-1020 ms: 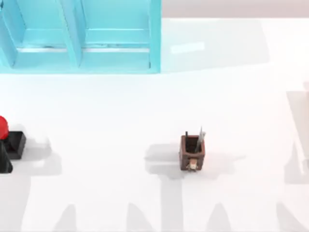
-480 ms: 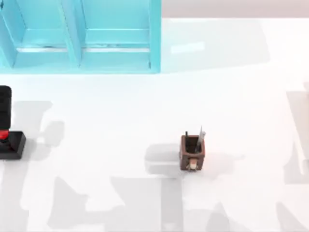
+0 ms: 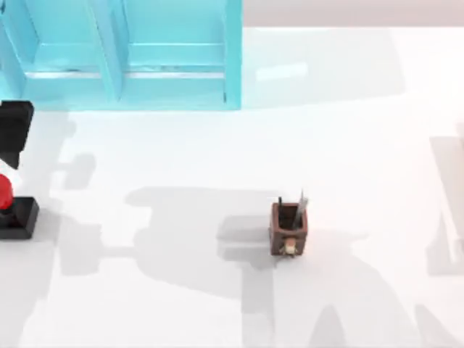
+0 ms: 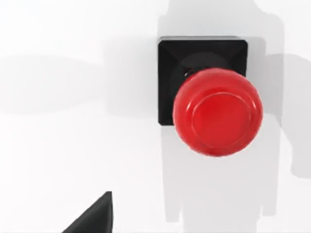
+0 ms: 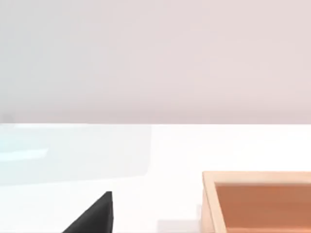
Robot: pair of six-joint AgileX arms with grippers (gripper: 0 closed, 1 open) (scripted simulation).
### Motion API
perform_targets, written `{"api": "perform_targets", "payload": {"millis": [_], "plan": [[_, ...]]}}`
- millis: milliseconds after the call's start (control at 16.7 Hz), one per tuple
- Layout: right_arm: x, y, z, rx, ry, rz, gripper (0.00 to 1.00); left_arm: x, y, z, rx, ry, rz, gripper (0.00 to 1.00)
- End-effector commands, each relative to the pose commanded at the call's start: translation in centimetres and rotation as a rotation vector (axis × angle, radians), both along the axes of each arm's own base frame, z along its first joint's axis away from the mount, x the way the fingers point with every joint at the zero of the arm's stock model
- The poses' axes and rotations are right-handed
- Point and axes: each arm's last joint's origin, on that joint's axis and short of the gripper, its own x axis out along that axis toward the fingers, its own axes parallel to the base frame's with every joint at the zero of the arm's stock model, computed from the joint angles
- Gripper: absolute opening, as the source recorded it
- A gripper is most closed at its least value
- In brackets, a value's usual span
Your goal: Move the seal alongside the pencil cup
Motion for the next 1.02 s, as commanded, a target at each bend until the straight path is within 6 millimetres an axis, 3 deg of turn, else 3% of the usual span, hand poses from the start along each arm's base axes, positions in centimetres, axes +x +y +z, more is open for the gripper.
{"api": "perform_targets", "payload": {"millis": [240, 660, 1020], "plan": [[0.0, 0.0, 0.0, 0.0, 0.0, 0.0, 1.0, 2.2, 0.3, -0.6, -0.003, 0.078, -0.001, 1.0], [0.0, 0.0, 0.0, 0.0, 0.0, 0.0, 1.0, 2.3, 0.2, -1.1, -0.004, 0.084, -0.003, 1.0], [0.0, 0.0, 0.0, 0.0, 0.0, 0.0, 1.0, 2.8, 0.3, -7.7, -0.003, 0.068, 0.0, 1.0]]}}
